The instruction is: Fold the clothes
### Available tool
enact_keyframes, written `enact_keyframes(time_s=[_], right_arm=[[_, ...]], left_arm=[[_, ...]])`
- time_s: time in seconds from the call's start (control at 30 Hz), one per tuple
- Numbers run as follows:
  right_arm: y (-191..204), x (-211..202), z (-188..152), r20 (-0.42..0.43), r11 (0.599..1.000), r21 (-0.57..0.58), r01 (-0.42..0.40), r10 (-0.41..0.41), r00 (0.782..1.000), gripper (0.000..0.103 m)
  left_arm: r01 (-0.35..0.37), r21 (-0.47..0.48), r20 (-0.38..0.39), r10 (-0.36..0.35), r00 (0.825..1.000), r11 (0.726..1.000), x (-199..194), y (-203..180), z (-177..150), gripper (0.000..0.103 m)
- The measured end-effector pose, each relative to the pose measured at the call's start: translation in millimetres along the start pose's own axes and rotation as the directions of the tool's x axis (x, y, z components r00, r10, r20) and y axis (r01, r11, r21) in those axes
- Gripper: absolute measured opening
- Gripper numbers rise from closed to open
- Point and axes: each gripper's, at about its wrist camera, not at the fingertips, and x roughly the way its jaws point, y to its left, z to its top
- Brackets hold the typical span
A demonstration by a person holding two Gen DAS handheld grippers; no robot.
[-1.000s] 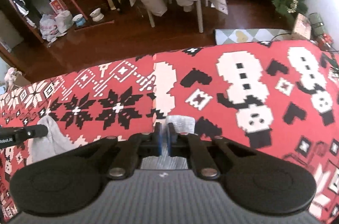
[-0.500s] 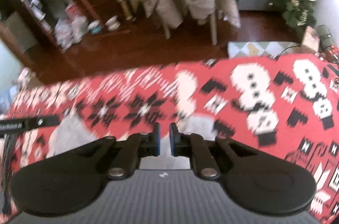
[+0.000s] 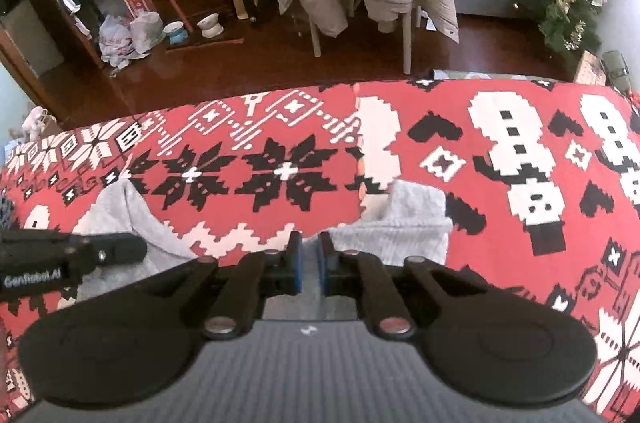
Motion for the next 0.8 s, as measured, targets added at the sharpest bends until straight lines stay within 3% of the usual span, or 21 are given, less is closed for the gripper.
enact_keyframes(time_s=[0.17, 0.27, 0.4, 0.6, 0.8], right_arm=[[10, -24, 0, -0.009, 0.999, 0.007, -0.046, 0.046, 0.999, 0.012], [26, -35, -6, -0.036, 0.996, -0.037, -0.085, 0.084, 0.996, 0.013], [43, -20, -18, -0.091, 0.993, -0.073, -0.095, 0.088, 0.992, 0.014], [46, 0, -15, -0.066, 0.994, -0.067, -0.086, 0.082, 0.994, 0.012], [54, -11, -11, -0.047, 0.995, -0.065, -0.079, 0.076, 0.996, 0.014]], left_arm=[[0.065, -0.028, 0.011, -0.065, 0.998, 0.997, -25, -6, 1, 0.007], [0.105, 0.007, -0.012, -0.105, 0.994, 0.994, -28, -17, -4, 0.007], [0.087, 0.033, -0.074, -0.084, 0.994, 0.996, -5, -21, -14, 0.007], [0.073, 0.03, -0.045, -0.072, 0.996, 0.997, 10, -16, -3, 0.007], [0.063, -0.023, 0.016, -0.063, 0.998, 0.998, -27, -4, 2, 0.007]])
